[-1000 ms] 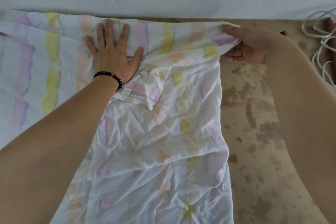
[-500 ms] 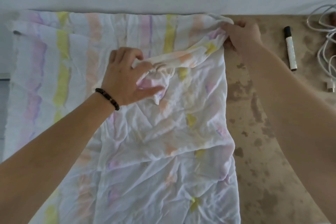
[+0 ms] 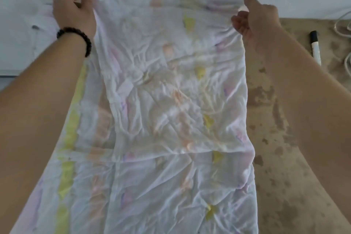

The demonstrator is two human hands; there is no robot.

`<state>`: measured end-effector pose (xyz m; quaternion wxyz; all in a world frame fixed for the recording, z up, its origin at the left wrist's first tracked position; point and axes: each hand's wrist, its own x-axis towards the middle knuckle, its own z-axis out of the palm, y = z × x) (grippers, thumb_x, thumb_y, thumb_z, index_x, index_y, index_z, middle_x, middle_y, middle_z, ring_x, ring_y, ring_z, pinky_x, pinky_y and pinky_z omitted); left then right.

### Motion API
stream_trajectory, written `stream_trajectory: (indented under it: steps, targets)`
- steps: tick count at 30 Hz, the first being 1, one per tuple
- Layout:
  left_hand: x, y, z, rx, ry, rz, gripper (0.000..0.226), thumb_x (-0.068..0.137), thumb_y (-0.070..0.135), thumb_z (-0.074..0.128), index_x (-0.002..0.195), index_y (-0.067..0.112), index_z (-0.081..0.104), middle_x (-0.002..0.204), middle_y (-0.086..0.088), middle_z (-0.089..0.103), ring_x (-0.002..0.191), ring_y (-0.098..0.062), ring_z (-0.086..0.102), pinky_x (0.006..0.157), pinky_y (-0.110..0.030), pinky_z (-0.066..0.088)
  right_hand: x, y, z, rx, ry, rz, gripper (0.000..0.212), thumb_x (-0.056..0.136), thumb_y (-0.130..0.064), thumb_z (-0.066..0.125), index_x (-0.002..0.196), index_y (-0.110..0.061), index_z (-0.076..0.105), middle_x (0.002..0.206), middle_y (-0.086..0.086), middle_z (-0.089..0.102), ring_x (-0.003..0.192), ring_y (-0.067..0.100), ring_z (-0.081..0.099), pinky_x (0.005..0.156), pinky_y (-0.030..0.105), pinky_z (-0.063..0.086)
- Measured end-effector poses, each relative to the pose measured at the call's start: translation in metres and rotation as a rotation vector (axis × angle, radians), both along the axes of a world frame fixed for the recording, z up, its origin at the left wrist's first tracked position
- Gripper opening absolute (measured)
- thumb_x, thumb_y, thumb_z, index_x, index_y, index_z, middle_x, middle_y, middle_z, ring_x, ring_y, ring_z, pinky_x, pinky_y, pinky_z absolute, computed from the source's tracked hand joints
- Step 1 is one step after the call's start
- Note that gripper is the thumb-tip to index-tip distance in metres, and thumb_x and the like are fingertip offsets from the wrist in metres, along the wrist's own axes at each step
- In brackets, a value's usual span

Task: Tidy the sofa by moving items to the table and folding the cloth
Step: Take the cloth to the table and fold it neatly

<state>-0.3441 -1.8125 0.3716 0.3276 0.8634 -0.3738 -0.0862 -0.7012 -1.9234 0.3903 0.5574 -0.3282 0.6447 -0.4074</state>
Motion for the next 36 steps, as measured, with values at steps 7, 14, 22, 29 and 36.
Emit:
stream_trajectory:
  steps: [7,14,22,29,36]
  targets:
    - [-0.07,0.045,-0.019,0.082,-0.311,-0.295,0.053,0.092,0.045,0.042,0.131,0.01,0.051,0.137,-0.018,0.047,0.128,-0.037,0.042,0.1,-0.04,0.034,-0.001,0.074,-0.045,-0.618,1.008,0.435,0.036,0.099,-0.029,0.047,0.129,-0.016,0.062,0.135,0.014,0.052,0.12,0.028,0.053,0.1,0.027,0.038]
    - [-0.077,0.048,-0.069,0.57,-0.404,-0.488,0.088,0.08,0.086,0.01,0.152,0.037,-0.003,0.162,-0.012,-0.006,0.148,-0.035,-0.008,0.113,-0.063,-0.008,-0.03,0.075,-0.085,-0.227,1.319,0.783,0.101,0.074,-0.097,0.017,0.155,-0.041,-0.005,0.167,0.005,-0.007,0.152,0.029,-0.009,0.121,0.051,-0.005]
    - [-0.029,0.04,-0.059,0.566,-0.454,-0.493,0.07,0.093,0.07,0.012,0.153,0.033,0.008,0.16,-0.021,0.007,0.148,-0.035,0.002,0.115,-0.063,0.0,-0.023,0.085,-0.074,-0.161,1.319,0.727,0.111,0.076,-0.094,0.018,0.159,-0.024,-0.002,0.165,0.016,-0.008,0.152,0.033,-0.011,0.121,0.055,-0.005]
    - [-0.074,0.057,-0.058,0.506,-0.487,-0.386,0.063,0.097,0.06,0.018,0.153,0.031,0.014,0.162,-0.015,0.0,0.147,-0.041,-0.003,0.111,-0.065,-0.004,0.012,0.055,-0.071,-0.487,1.368,0.861,0.088,0.087,-0.083,0.019,0.158,-0.031,0.013,0.166,0.016,-0.002,0.152,0.037,-0.003,0.121,0.055,0.0]
    - [-0.07,0.068,-0.045,0.318,-0.392,-0.392,0.057,0.098,0.049,0.036,0.145,0.016,0.037,0.157,-0.014,0.025,0.145,-0.032,0.02,0.115,-0.051,0.016,0.033,0.086,-0.068,-0.563,1.342,0.684,0.069,0.098,-0.054,0.039,0.154,-0.014,0.029,0.162,0.024,0.013,0.15,0.042,0.01,0.121,0.055,0.008]
